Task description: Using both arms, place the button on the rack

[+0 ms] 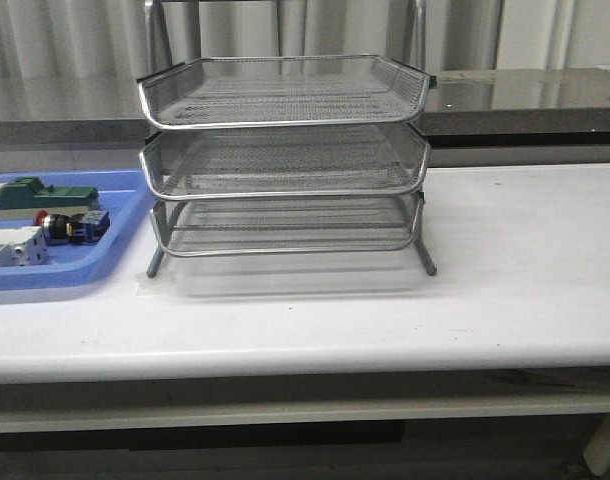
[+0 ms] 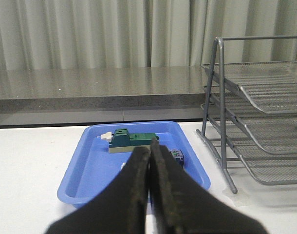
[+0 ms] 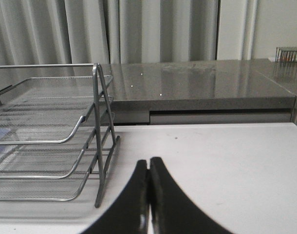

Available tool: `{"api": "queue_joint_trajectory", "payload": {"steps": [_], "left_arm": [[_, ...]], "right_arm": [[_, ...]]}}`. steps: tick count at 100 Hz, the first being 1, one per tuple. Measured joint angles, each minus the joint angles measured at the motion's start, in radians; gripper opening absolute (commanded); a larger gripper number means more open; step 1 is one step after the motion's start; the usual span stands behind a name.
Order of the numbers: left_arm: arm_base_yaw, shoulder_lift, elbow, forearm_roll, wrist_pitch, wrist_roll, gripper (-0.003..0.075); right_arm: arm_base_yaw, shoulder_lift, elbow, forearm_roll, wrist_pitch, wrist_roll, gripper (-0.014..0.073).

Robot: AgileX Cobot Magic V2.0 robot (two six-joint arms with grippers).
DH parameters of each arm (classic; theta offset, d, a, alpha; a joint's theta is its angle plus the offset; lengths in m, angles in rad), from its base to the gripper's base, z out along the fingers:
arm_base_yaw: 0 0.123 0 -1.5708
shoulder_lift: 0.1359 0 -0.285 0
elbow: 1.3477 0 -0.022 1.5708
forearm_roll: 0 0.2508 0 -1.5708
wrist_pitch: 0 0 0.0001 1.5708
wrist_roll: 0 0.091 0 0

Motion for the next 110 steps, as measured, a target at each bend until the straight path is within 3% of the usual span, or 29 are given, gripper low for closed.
{"api": "queue_joint_trajectory", "payload": {"steps": [34, 66, 78, 100, 110], "left_arm": [[0.000, 0.000, 0.000, 0.000, 0.000, 0.000, 0.0004], [0.000, 0.000, 0.000, 0.000, 0.000, 0.000, 0.0004], [0.000, 0.000, 0.000, 0.000, 0.000, 0.000, 0.0004], [0.000, 0.000, 0.000, 0.000, 0.000, 0.000, 0.0004], [0.000, 0.000, 0.000, 0.000, 0.000, 0.000, 0.0004]], "right_arm": [[0.000, 0.394, -0.348, 0.037, 0.359, 0.002, -0.0057], [0.000, 0.584, -0.382, 0.285, 0.375, 0.002, -0.0048], [0.000, 0.626, -0.382, 0.361, 0.375, 0.002, 0.0033], [0.000, 0.679, -0.382, 0.433, 0.373, 0.002, 0.0360], [0.000, 0.704, -0.382, 0.458, 0.369, 0.002, 0.0393]]}}
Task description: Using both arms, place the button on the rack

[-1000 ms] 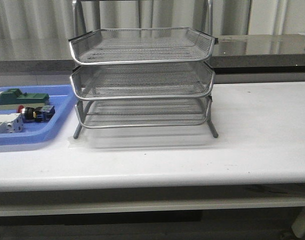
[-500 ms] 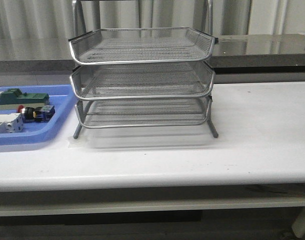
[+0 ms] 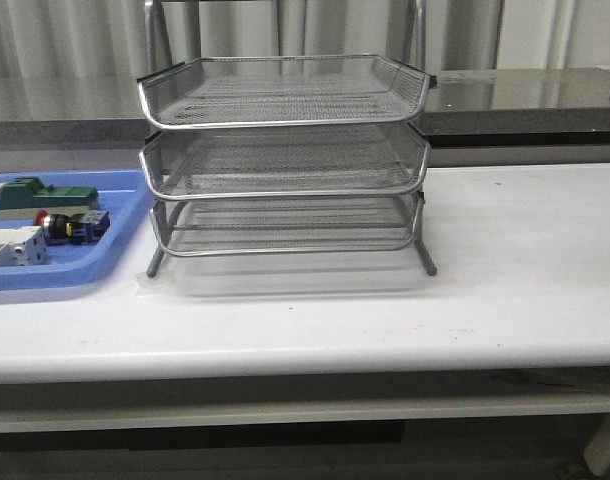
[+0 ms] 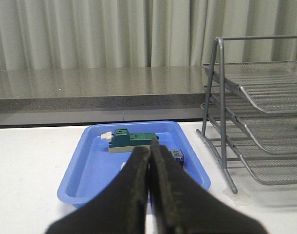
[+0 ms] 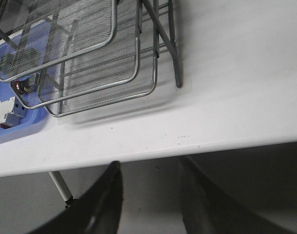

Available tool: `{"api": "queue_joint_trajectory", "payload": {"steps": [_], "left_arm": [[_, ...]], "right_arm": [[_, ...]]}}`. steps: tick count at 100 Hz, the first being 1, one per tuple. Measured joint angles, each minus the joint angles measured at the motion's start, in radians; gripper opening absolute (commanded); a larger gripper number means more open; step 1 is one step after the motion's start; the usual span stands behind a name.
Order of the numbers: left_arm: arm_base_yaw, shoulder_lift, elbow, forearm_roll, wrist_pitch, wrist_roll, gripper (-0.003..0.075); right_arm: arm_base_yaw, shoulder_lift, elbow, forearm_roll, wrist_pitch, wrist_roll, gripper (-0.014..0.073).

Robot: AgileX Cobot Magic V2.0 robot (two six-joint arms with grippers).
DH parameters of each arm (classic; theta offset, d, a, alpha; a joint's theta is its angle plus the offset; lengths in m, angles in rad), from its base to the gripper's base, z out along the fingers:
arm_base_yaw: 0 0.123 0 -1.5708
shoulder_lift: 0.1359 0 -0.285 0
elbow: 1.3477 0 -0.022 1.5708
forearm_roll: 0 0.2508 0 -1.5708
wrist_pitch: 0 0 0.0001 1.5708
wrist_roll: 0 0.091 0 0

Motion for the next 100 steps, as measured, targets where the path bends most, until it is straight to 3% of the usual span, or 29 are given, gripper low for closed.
{"api": "queue_joint_trajectory", "payload": {"steps": [17, 33, 53, 86, 100], "left_arm": [[0.000, 0.000, 0.000, 0.000, 0.000, 0.000, 0.0004], [0.000, 0.000, 0.000, 0.000, 0.000, 0.000, 0.0004], [0.000, 0.000, 0.000, 0.000, 0.000, 0.000, 0.0004], [0.000, 0.000, 0.000, 0.000, 0.000, 0.000, 0.0004], [0.000, 0.000, 0.000, 0.000, 0.000, 0.000, 0.0004]], "right_arm": [[0.000, 0.084, 0.000, 0.077, -0.054, -0.028, 0.0393], [0.000, 0.207, 0.000, 0.252, -0.137, -0.164, 0.0393], [0.000, 0.390, 0.000, 0.552, -0.189, -0.450, 0.0393], [0.000, 0.657, -0.006, 1.193, -0.176, -1.023, 0.0393], [0.000, 0.748, -0.014, 1.310, -0.108, -1.194, 0.0393]]}}
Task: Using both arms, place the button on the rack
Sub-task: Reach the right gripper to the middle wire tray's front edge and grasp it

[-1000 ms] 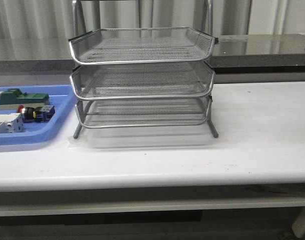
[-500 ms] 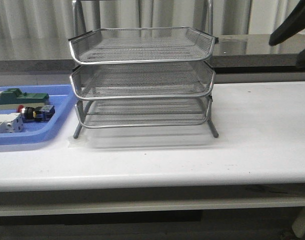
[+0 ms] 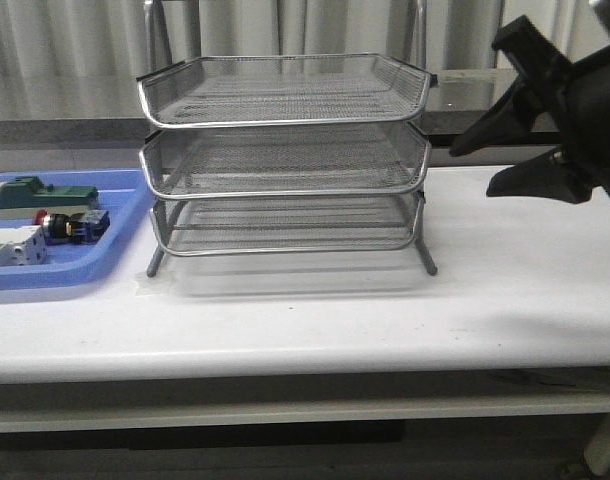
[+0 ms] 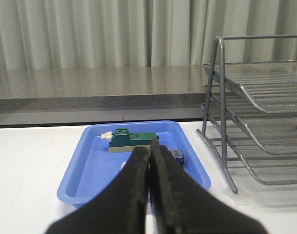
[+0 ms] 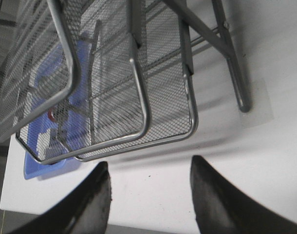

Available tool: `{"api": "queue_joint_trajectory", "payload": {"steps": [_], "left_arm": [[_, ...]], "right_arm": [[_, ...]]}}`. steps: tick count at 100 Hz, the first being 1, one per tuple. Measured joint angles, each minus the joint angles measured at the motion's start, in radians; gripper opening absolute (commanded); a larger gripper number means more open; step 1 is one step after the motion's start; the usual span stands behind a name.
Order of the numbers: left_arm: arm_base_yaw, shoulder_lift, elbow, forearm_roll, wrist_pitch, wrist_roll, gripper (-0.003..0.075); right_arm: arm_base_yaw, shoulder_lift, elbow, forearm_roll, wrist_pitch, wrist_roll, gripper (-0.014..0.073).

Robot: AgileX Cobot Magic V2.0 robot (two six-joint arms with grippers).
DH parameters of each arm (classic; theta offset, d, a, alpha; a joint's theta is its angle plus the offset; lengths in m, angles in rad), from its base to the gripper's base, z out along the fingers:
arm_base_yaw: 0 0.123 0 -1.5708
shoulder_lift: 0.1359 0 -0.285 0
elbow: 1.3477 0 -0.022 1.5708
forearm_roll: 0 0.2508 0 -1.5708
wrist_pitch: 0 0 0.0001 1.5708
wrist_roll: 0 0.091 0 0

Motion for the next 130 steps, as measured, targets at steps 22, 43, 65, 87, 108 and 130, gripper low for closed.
{"api": "queue_joint_trajectory", "payload": {"steps": [22, 43, 65, 87, 108, 130], "left_arm": [[0.000, 0.000, 0.000, 0.000, 0.000, 0.000, 0.0004], [0.000, 0.000, 0.000, 0.000, 0.000, 0.000, 0.0004], [0.000, 0.000, 0.000, 0.000, 0.000, 0.000, 0.0004], [0.000, 0.000, 0.000, 0.000, 0.000, 0.000, 0.0004], [0.000, 0.000, 0.000, 0.000, 0.000, 0.000, 0.0004], [0.000, 0.000, 0.000, 0.000, 0.000, 0.000, 0.0004]], "right_arm": [[0.002, 0.133, -0.100, 0.019, 0.114, -0.048, 0.0393], [0.023, 0.224, -0.193, 0.025, 0.131, -0.049, 0.0393], [0.040, 0.298, -0.267, 0.025, 0.131, -0.047, 0.0392], [0.046, 0.319, -0.291, 0.025, 0.131, -0.045, 0.0232], [0.046, 0.340, -0.291, 0.027, 0.129, -0.044, 0.0008], [0.046, 0.344, -0.285, 0.039, 0.139, -0.040, -0.0023]]}}
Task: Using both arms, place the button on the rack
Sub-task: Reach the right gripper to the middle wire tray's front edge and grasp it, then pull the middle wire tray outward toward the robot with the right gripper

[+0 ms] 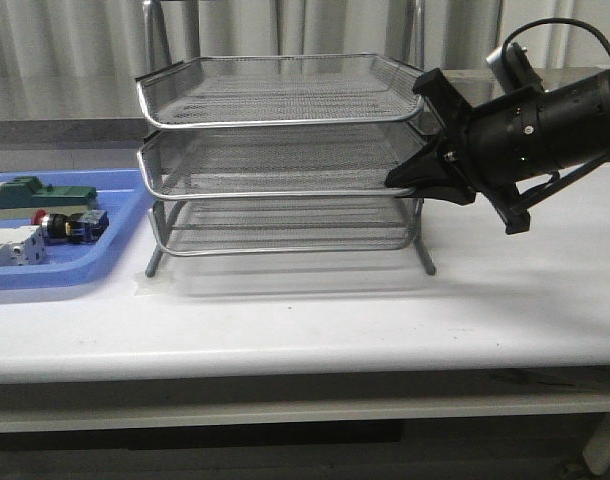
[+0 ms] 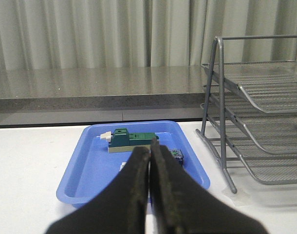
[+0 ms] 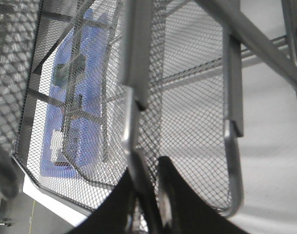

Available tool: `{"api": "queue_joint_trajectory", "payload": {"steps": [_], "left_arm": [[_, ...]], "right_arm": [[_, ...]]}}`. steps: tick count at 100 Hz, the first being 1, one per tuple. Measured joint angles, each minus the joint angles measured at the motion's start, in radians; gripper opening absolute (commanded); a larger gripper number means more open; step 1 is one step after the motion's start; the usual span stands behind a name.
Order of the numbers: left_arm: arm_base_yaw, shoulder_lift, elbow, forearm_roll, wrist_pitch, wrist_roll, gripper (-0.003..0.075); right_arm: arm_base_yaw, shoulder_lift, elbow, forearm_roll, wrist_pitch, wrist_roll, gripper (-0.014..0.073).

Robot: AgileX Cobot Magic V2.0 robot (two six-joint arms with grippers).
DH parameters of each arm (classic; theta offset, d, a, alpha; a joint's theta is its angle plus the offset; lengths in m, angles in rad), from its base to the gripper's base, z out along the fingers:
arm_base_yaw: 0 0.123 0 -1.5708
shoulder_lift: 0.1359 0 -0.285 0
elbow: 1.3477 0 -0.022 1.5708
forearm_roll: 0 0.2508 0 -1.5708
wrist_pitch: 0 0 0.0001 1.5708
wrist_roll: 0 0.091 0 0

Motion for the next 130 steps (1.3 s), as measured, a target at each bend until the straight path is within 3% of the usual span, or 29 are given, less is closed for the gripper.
{"api": "queue_joint_trajectory", "payload": {"steps": [76, 103, 115, 130], "left_arm": [[0.000, 0.000, 0.000, 0.000, 0.000, 0.000, 0.0004], [0.000, 0.000, 0.000, 0.000, 0.000, 0.000, 0.0004], [0.000, 0.000, 0.000, 0.000, 0.000, 0.000, 0.0004], [0.000, 0.000, 0.000, 0.000, 0.000, 0.000, 0.0004]], "right_arm": [[0.001, -0.228, 0.373, 0.029, 0.050, -0.095, -0.0023], [0.002, -0.284, 0.432, 0.029, 0.052, -0.103, -0.0015], [0.002, -0.294, 0.438, 0.028, 0.046, -0.103, 0.0088], [0.002, -0.307, 0.446, 0.009, 0.040, -0.093, 0.0351]]}}
